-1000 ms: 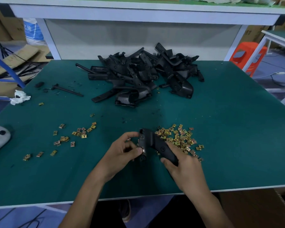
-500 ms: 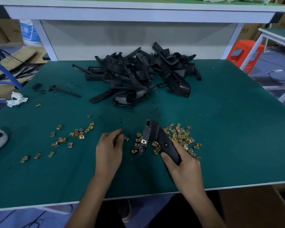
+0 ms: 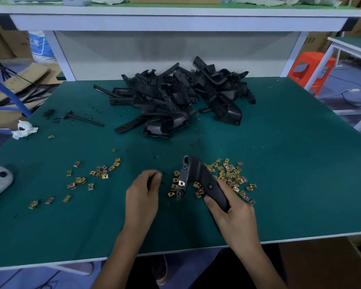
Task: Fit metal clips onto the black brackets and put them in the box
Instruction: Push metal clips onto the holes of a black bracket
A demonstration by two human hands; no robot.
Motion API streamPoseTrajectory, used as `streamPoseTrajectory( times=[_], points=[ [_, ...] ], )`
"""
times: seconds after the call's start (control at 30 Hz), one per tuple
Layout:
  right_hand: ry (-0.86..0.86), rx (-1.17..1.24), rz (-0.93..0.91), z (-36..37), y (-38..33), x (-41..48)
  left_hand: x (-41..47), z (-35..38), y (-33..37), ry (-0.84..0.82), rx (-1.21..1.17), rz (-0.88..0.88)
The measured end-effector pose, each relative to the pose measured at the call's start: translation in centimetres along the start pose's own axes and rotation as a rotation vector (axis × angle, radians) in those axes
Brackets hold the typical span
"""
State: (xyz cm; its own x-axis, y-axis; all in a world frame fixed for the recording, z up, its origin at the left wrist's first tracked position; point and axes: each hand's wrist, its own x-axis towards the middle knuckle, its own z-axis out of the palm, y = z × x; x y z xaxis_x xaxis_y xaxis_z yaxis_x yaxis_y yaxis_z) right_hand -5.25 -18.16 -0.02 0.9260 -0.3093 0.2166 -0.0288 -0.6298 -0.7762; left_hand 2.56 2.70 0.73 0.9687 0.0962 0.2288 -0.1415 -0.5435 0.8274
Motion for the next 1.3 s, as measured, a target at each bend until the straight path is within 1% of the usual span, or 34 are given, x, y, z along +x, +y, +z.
streamPoseTrajectory(
  times=[0.1, 0.23, 0.37, 0.6, 0.7, 0.83, 1.07, 1.3],
  points=[
    [0.0, -0.005, 0.006, 0.1, 0.0, 0.0, 0.0, -0.3, -0.2, -0.019, -0.161, -0.084],
    [0.006, -0.003, 0.004, 0.1, -0.1, -0.1, 0.2, 0.1, -0.1, -0.054, -0.379, -0.136],
    [-0.001, -0.002, 0.004, 0.0, -0.2, -0.1, 0.2, 1.1, 0.5, -0.072, -0.642, -0.231],
    [-0.052, -0.03, 0.001, -0.3, -0.4, 0.0, 0.1, 0.7, 0.6, -0.121, -0.852, -0.302],
    [-0.077, -0.046, -0.021, -0.4, -0.5, 0.1, 0.1, 0.2, 0.4, -0.176, -0.957, -0.32],
    [-0.102, -0.05, -0.036, -0.4, -0.4, 0.3, 0.1, 0.1, 0.4, -0.214, -0.945, -0.327],
    [-0.125, -0.047, -0.041, -0.6, -0.4, 0.4, 0.1, 0.2, 0.3, -0.199, -0.934, -0.322],
    [-0.166, -0.023, -0.049, -0.8, -0.4, 0.7, 0.1, -0.1, 0.2, -0.242, -0.941, -0.328]
  ],
)
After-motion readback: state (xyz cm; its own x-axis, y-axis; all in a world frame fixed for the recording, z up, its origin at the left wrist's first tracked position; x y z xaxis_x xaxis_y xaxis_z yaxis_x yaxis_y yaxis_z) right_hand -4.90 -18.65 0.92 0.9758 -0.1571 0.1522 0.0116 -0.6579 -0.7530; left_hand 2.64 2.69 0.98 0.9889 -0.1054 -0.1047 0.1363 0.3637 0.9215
